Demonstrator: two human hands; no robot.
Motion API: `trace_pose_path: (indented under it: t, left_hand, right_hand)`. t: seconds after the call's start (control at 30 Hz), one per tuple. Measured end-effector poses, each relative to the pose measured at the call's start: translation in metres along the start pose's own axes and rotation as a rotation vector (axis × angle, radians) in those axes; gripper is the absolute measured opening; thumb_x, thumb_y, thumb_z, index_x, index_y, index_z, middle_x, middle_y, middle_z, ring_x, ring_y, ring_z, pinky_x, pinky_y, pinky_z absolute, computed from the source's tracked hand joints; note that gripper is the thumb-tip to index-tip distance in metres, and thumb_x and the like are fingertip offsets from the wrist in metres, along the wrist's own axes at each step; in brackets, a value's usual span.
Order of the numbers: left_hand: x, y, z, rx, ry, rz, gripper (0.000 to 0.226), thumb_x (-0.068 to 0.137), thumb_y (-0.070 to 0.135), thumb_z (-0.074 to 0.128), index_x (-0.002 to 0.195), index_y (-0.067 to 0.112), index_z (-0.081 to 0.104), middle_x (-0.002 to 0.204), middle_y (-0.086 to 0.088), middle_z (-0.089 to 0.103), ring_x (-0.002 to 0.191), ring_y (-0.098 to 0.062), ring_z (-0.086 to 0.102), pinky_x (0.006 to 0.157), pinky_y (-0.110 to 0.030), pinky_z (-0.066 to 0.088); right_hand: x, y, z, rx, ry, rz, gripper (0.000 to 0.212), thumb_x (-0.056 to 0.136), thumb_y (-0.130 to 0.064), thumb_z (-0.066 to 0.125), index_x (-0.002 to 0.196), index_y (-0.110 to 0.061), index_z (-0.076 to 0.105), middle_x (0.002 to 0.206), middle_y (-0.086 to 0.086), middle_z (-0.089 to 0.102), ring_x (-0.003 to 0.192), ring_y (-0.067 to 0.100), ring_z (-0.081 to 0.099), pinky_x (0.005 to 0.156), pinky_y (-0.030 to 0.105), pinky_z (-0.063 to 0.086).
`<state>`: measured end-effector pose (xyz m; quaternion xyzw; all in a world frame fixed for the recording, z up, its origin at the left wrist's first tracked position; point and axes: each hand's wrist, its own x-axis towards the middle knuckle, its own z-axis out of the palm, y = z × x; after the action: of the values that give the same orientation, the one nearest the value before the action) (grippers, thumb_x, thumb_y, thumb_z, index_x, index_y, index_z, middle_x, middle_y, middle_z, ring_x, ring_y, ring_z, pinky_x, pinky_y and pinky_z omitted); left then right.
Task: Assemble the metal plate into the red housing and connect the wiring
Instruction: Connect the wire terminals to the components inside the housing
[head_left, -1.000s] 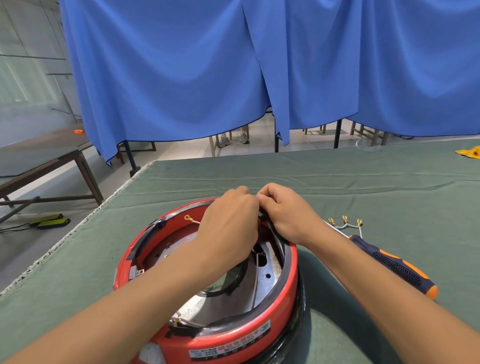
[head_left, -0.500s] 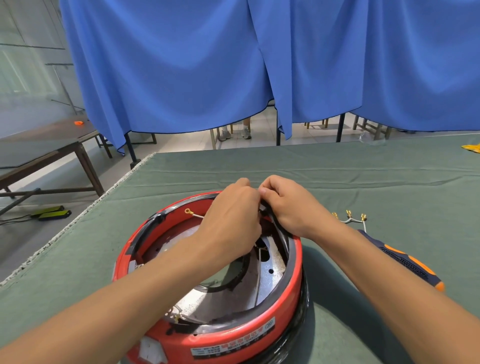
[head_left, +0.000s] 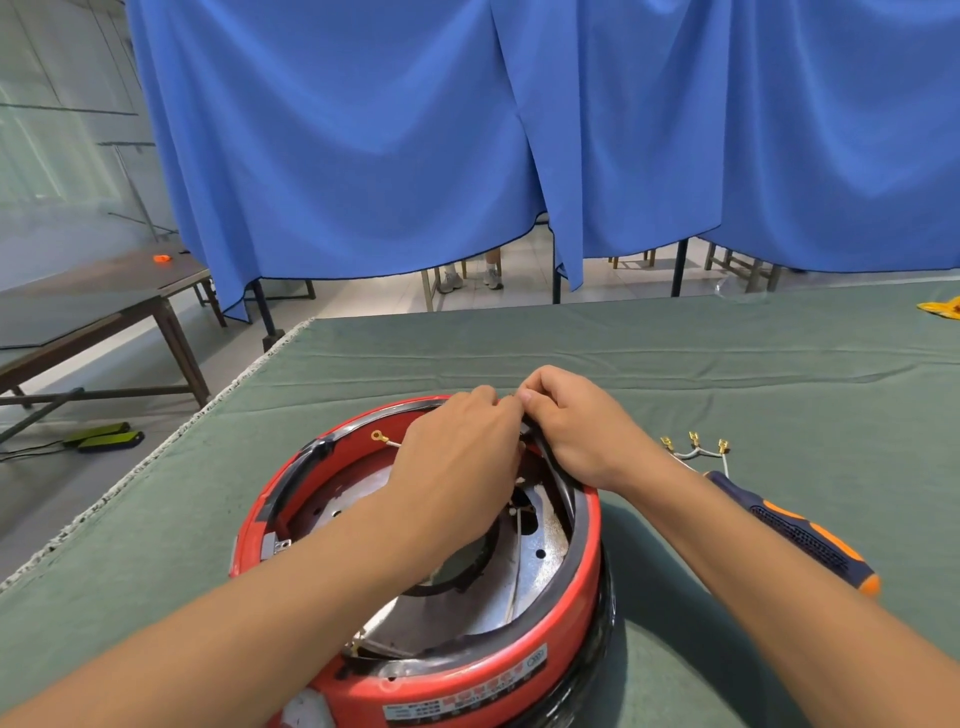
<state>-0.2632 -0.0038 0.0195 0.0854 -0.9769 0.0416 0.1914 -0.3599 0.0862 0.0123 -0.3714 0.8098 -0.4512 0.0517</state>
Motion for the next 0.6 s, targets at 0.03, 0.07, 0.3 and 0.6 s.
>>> trace_pose_path:
  t: [0.03, 0.07, 0.3, 0.6]
  left_hand:
    - [0.001, 0.000, -0.001, 0.001, -0.006, -0.002, 0.006, 0.097, 0.025, 0.042, 0.100, 0.022, 0.045, 0.088, 0.001, 0.042, 0.093, -0.023, 0.054, 0.061, -0.031, 0.027]
    - [0.001, 0.000, -0.002, -0.001, -0.024, -0.005, 0.002, 0.097, 0.025, 0.043, 0.095, 0.023, 0.043, 0.091, 0.000, 0.050, 0.092, -0.024, 0.055, 0.061, -0.032, 0.028]
    - [0.009, -0.006, -0.005, -0.171, -0.114, 0.010, 0.031, 0.092, 0.022, 0.049, 0.065, 0.024, 0.034, 0.074, 0.000, 0.047, 0.080, -0.033, 0.055, 0.060, -0.037, 0.033]
    - [0.008, -0.013, -0.003, -0.345, -0.113, 0.014, 0.023, 0.089, 0.018, 0.058, 0.067, 0.016, 0.051, 0.065, -0.001, 0.052, 0.072, -0.029, 0.052, 0.066, -0.038, 0.041]
  right_hand:
    - [0.000, 0.000, 0.000, 0.005, 0.001, 0.002, 0.019, 0.099, -0.019, 0.044, 0.083, -0.014, 0.052, 0.078, -0.005, 0.054, 0.081, 0.017, 0.050, 0.070, 0.029, 0.035]
    - [0.000, 0.000, 0.000, 0.008, 0.001, 0.005, 0.018, 0.099, -0.019, 0.044, 0.083, -0.014, 0.052, 0.077, -0.005, 0.054, 0.081, 0.016, 0.050, 0.069, 0.028, 0.034]
    - [0.000, 0.000, -0.001, -0.004, -0.012, -0.009, 0.018, 0.099, -0.019, 0.043, 0.085, -0.013, 0.052, 0.079, -0.004, 0.054, 0.081, 0.016, 0.049, 0.067, 0.028, 0.033]
    - [0.002, 0.000, -0.002, -0.057, -0.028, -0.019, 0.019, 0.100, -0.021, 0.042, 0.084, -0.015, 0.052, 0.080, -0.005, 0.055, 0.084, 0.017, 0.050, 0.068, 0.028, 0.032]
